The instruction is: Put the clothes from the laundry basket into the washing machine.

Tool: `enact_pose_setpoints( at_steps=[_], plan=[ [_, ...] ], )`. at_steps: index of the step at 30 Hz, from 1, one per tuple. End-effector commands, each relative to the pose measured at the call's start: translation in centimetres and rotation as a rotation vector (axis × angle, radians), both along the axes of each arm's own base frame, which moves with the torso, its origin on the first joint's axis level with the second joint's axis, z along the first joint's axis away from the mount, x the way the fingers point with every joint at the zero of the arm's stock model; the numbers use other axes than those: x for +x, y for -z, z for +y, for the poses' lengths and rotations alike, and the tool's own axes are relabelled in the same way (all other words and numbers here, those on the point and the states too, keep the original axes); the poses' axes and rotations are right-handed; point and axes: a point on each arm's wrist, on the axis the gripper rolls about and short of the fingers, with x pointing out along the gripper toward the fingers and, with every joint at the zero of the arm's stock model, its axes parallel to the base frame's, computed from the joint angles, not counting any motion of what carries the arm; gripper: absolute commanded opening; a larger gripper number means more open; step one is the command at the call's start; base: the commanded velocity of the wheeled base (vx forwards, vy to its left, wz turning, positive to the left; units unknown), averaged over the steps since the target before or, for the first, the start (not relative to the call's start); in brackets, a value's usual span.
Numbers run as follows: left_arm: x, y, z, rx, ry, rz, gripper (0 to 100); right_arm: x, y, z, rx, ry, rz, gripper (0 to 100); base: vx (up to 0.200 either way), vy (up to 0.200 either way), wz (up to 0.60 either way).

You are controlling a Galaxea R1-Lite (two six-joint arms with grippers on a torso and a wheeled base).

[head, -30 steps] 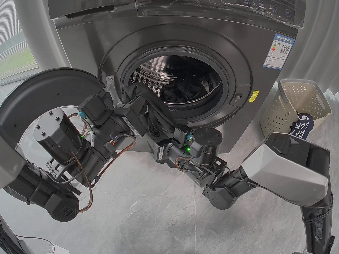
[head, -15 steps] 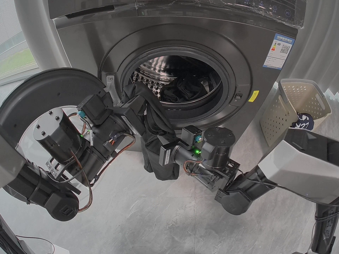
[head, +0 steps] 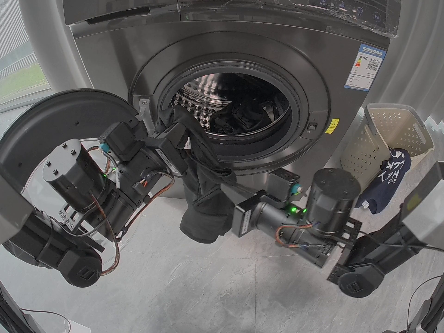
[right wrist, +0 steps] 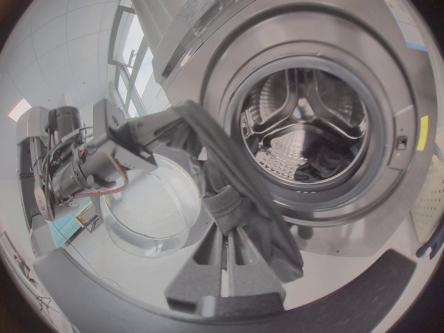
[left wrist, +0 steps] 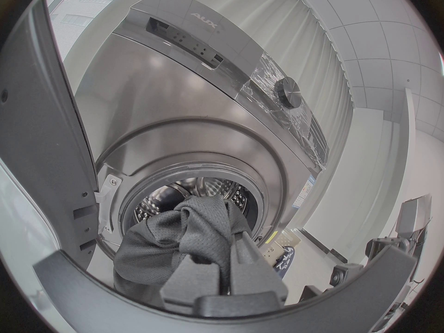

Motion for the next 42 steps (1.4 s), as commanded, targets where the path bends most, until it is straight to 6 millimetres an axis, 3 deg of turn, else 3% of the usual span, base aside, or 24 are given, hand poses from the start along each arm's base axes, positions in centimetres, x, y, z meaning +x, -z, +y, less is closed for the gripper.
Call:
enact_pose_setpoints(
  at_steps=[1,4,9,14,18,25,35,41,42],
  plan=[
    [0.0,-0.4,0.4,-0.009,-0.01,-0.01,0,-0.5,-2.0,-3.1,0.019,0.048,-0.02,0,0.0,0.0,0.0],
    [-0.8,-1.3,0.8,-0.021,-0.007,-0.033,0,0.0,-2.4,-5.6,0.007,0.098,-0.022,0,0.0,0.0,0.0],
    [-1.9,-1.7,1.2,-0.02,0.015,-0.045,0,0.2,-4.3,-8.0,0.048,0.15,-0.07,0,0.0,0.0,0.0],
    [-3.7,-1.7,1.0,-0.014,0.076,-0.044,0,-1.3,-6.6,-9.0,0.118,0.142,-0.13,0,0.0,0.0,0.0],
    [-5.4,-1.1,0.7,0.019,0.159,-0.031,0,-2.3,-6.8,-9.6,0.137,0.128,-0.128,0,0.0,0.0,0.0],
    [-5.7,-0.3,0.7,0.043,0.186,-0.009,0,-2.4,-7.9,-9.7,0.208,0.129,-0.201,0,0.0,0.0,0.0],
    [-5.3,-0.5,0.8,0.034,0.171,-0.015,0,-2.5,-6.9,-9.9,0.184,0.133,-0.175,0,0.0,0.0,0.0],
    [-5.2,-0.7,0.6,0.03,0.168,-0.02,0,-2.6,-4.0,-9.8,0.106,0.096,-0.09,0,0.0,0.0,0.0],
    [-5.1,-0.8,0.6,0.025,0.162,-0.024,0,-1.8,-2.5,-9.1,0.076,0.089,-0.051,0,0.0,0.0,0.0]
  ],
)
